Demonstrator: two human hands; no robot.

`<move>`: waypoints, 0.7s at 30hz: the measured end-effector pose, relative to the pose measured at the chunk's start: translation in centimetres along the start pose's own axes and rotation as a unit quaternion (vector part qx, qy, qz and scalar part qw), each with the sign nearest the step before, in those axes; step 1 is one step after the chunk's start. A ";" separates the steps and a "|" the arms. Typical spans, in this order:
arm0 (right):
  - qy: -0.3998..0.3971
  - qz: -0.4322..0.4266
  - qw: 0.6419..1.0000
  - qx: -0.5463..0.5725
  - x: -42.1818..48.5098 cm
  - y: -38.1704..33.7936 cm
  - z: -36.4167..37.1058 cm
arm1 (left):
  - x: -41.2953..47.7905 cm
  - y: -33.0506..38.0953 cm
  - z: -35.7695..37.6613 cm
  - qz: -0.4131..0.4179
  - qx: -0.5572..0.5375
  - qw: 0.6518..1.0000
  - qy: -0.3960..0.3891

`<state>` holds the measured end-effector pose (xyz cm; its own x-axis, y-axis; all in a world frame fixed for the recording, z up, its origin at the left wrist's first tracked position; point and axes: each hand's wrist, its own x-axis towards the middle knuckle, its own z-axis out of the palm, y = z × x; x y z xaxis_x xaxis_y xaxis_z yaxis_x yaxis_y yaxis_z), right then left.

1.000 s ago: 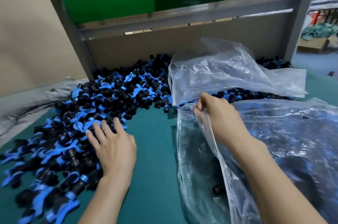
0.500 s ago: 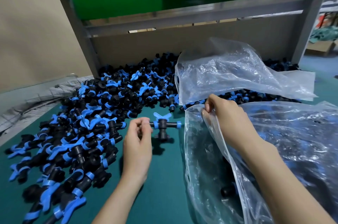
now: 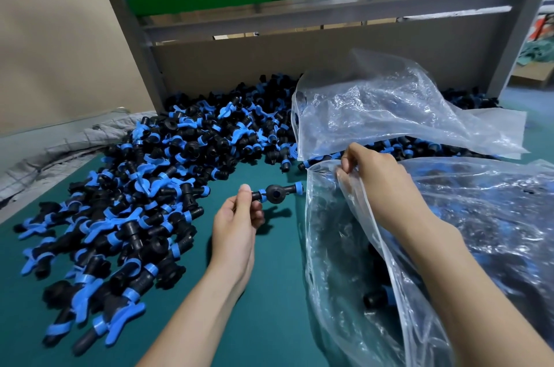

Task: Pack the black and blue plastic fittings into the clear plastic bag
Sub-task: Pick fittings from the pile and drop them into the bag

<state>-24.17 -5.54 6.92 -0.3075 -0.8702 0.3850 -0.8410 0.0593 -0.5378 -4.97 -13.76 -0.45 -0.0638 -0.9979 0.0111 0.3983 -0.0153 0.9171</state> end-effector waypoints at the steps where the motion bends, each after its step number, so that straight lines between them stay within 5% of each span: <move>1: 0.000 0.000 1.000 -0.002 0.0 0.0 0.0 | 0.0 0.0 0.0 0.000 -0.003 1.000 0.002; 14: 0.006 -0.005 1.000 -0.012 0.1 0.1 0.2 | -0.4 0.4 0.2 -0.002 -0.014 1.000 0.000; 21: 0.059 0.008 0.997 0.053 0.5 -0.5 -0.1 | -3.7 2.2 1.4 0.099 0.152 0.978 -0.106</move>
<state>-23.92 -5.93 7.50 -0.3760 -0.8059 0.4573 -0.7852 0.0150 -0.6191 -5.09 -10.04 2.08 -0.2141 -0.9431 0.2542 0.1343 0.2294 0.9640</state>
